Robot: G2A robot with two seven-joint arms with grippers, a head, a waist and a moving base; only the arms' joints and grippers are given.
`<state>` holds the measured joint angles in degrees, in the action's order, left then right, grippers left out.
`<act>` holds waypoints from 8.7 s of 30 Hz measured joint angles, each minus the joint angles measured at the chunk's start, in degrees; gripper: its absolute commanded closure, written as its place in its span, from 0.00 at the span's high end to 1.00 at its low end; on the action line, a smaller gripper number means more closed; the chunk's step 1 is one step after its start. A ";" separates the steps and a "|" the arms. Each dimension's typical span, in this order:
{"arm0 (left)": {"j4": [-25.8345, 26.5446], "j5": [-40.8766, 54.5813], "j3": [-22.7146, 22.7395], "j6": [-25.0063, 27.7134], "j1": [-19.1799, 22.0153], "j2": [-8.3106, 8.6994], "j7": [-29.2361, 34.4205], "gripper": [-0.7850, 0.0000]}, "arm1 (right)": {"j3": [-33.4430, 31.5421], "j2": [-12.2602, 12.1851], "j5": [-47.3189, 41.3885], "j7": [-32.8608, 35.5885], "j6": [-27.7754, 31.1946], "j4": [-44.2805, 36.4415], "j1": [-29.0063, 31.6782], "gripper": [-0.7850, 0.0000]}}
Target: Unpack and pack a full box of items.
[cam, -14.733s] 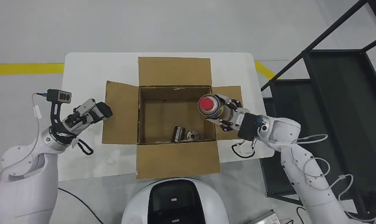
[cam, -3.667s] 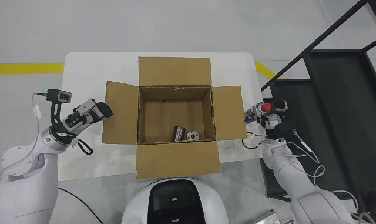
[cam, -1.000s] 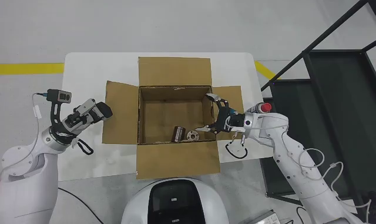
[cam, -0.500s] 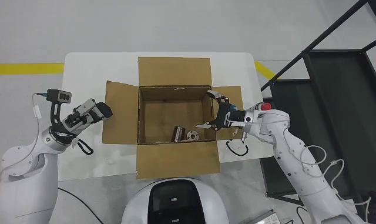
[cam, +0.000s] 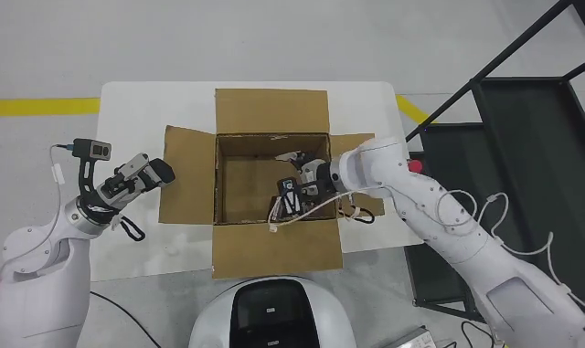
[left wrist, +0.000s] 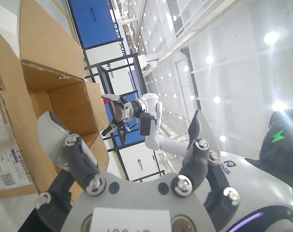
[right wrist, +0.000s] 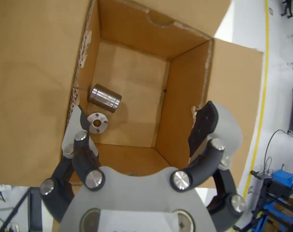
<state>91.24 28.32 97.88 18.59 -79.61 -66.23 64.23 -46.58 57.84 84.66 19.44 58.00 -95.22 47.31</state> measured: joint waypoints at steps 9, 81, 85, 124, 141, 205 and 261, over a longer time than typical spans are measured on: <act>0.00 0.00 0.00 0.00 0.00 0.00 0.00 1.00 | 6.36 -0.92 3.91 -8.76 0.00 5.94 -7.38 1.00; 0.00 0.00 0.00 0.00 0.00 0.00 0.00 1.00 | 4.79 4.40 -60.65 39.62 -48.93 2.53 -5.99 1.00; 0.00 0.00 0.00 0.00 0.00 0.00 0.00 1.00 | 4.59 4.53 -61.16 38.40 -50.69 2.40 -5.11 1.00; 0.00 0.00 0.00 0.00 0.00 0.00 0.00 1.00 | 10.92 9.52 -56.23 30.98 -103.15 -1.80 0.32 1.00; 0.00 0.00 0.00 0.00 0.00 0.00 0.00 1.00 | 15.99 14.45 -59.22 30.67 -107.07 10.40 -4.63 1.00; 0.00 0.00 0.00 0.00 0.00 0.00 0.00 1.00 | 14.14 19.65 -55.10 20.81 -112.98 13.15 0.21 0.00; 0.00 0.00 0.00 0.00 0.00 0.00 0.00 1.00 | -8.60 14.85 -60.44 -1.04 -67.36 -1.88 22.40 0.00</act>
<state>91.24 28.32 97.88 18.59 -79.61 -66.23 64.23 -55.19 72.69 24.22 18.40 -9.36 -97.10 69.71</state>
